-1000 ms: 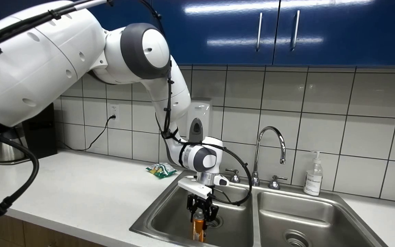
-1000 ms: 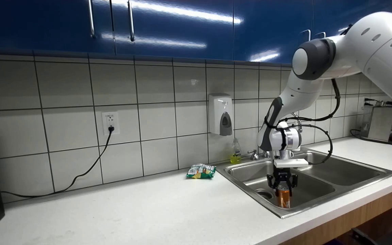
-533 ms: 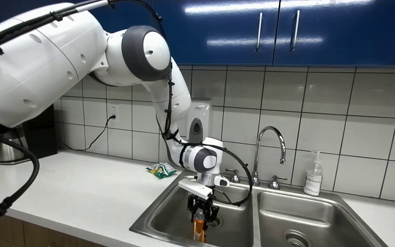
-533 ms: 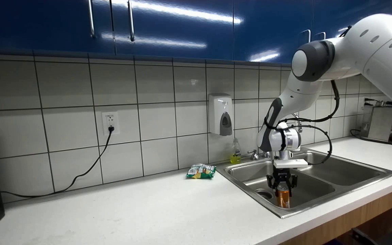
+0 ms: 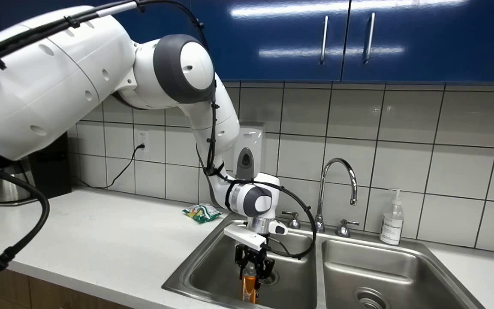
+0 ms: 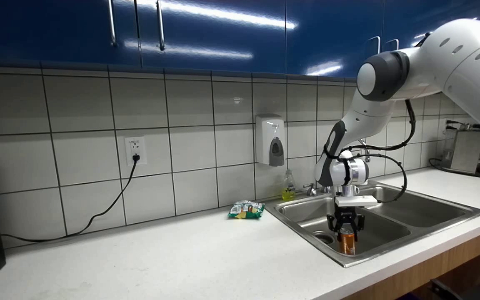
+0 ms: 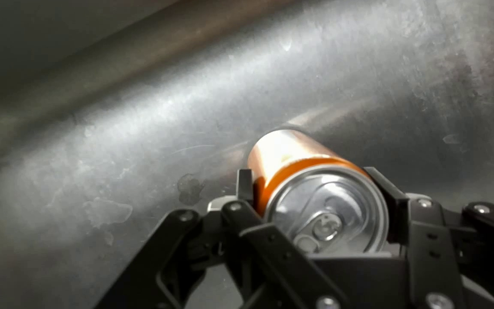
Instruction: Put the can in the sink
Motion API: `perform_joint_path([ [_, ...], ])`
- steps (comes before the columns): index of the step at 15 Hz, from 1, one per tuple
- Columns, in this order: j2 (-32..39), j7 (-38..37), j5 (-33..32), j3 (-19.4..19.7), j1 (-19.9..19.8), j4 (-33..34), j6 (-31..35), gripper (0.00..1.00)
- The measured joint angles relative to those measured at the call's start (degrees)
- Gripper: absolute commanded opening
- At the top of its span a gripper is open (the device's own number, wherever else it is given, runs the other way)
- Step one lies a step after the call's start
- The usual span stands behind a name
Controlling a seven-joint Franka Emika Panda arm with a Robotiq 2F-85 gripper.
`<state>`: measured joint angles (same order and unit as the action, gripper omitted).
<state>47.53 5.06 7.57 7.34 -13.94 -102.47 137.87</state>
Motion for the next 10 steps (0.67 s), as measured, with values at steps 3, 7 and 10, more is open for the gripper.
perform_joint_path([
  [3,0.08,0.00,0.00,0.00,-0.08,0.15,-0.01,0.90],
  [7,0.11,0.00,0.00,0.00,-0.34,0.45,-0.01,1.00],
  [10,-0.20,0.00,0.00,0.00,-0.39,0.92,-0.01,1.00],
])
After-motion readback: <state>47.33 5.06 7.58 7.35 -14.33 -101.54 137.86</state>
